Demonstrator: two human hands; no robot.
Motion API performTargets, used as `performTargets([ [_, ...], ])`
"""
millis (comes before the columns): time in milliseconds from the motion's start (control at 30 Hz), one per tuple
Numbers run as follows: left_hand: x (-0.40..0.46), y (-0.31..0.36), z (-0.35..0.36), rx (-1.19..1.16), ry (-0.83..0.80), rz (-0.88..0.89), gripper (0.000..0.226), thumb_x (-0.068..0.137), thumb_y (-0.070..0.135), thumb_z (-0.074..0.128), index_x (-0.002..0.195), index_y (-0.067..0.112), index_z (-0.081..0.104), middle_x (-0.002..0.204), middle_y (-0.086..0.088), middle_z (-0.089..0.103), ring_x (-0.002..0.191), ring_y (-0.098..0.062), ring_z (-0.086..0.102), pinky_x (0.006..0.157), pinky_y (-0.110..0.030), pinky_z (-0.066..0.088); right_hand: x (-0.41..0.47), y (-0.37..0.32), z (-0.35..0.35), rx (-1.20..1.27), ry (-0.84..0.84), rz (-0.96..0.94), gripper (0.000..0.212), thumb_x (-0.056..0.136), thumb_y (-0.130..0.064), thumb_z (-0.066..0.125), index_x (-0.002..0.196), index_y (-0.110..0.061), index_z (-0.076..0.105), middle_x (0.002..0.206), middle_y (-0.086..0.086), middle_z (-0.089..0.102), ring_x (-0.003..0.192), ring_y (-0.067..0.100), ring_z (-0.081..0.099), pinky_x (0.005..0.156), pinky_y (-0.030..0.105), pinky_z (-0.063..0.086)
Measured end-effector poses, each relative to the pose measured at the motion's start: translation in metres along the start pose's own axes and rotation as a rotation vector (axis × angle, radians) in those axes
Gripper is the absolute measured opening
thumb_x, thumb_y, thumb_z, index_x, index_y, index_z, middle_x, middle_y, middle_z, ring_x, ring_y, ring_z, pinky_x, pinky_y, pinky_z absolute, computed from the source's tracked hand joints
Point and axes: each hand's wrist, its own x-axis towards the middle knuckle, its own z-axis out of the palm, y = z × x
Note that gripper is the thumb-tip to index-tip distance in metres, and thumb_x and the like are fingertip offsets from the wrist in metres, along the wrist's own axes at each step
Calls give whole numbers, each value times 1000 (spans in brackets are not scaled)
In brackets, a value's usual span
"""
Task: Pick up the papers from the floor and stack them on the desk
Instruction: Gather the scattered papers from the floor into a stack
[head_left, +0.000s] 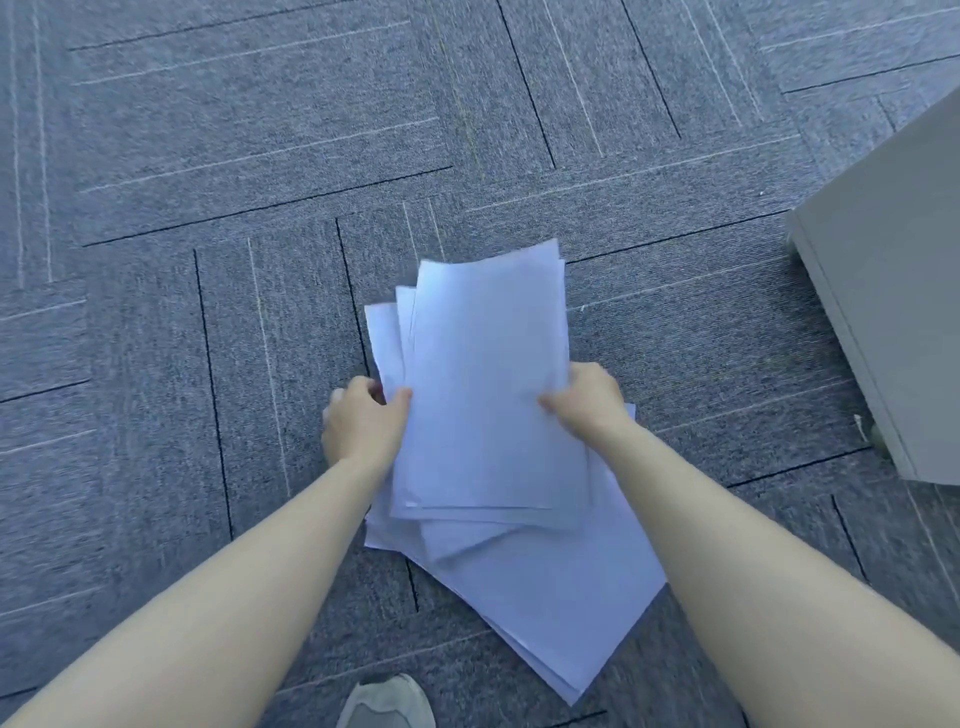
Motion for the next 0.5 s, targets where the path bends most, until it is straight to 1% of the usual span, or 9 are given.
performTargets([
  [67, -16, -20, -5, 16, 43, -114, 37, 85, 38, 55, 113, 14, 54, 126, -13, 52, 115, -34, 50, 89, -44, 46, 2, 10, -25, -234, -87, -81, 7, 78, -14, 60, 79, -15, 67, 88, 8, 66, 83, 31, 63, 71, 34, 52],
  [100, -24, -32, -6, 23, 17, -171, 37, 85, 34, 56, 115, 14, 53, 128, -13, 50, 117, -34, 49, 88, -44, 45, 3, 13, -32, -340, -122, -113, 5, 78, -15, 59, 76, -17, 63, 91, 7, 59, 84, 30, 61, 71, 32, 49],
  [133, -34, -41, -5, 46, -35, -203, 42, 84, 33, 58, 119, 13, 51, 130, -13, 49, 118, -35, 48, 87, -43, 45, 3, 16, -34, -438, -146, -144, 4, 78, -17, 58, 80, -19, 61, 99, 8, 53, 87, 31, 59, 74, 34, 50],
  [200, -51, -56, 1, 42, -148, -190, 57, 79, 35, 64, 128, 12, 46, 132, -13, 47, 119, -35, 49, 90, -43, 46, 3, 18, -25, -547, -157, -198, 31, 77, -24, 61, 109, -24, 57, 114, 8, 45, 99, 34, 59, 83, 41, 52],
  [233, -58, -61, 4, 3, -174, -165, 62, 76, 35, 68, 129, 11, 45, 131, -13, 47, 118, -35, 50, 92, -43, 47, 0, 15, -19, -557, -148, -205, 47, 77, -28, 66, 122, -26, 50, 120, 7, 41, 103, 34, 59, 84, 42, 51],
  [267, -63, -64, 8, -41, -177, -147, 65, 73, 33, 71, 128, 10, 45, 130, -14, 50, 117, -35, 52, 92, -43, 47, -2, 13, -13, -562, -129, -204, 59, 76, -31, 71, 129, -27, 44, 124, 8, 40, 105, 35, 59, 83, 40, 50],
  [367, -71, -66, 11, -97, -117, -107, 61, 67, 26, 79, 119, 10, 50, 123, -12, 58, 111, -33, 56, 92, -43, 48, -6, 9, -1, -668, -71, -231, 71, 70, -40, 78, 127, -18, 42, 126, 12, 46, 112, 35, 56, 82, 41, 45],
  [433, -74, -71, 13, -86, -94, -89, 60, 66, 22, 79, 117, 12, 50, 122, -10, 58, 112, -32, 55, 92, -43, 47, -7, 11, 5, -830, -22, -277, 70, 68, -48, 76, 120, -15, 44, 122, 12, 56, 114, 33, 55, 87, 41, 42],
  [500, -81, -76, 15, -14, -54, -113, 64, 67, 24, 80, 121, 13, 48, 126, -11, 53, 119, -33, 48, 95, -42, 44, -7, 16, 9, -975, 5, -316, 64, 67, -54, 70, 114, -16, 51, 116, 8, 64, 114, 30, 54, 89, 41, 38],
])
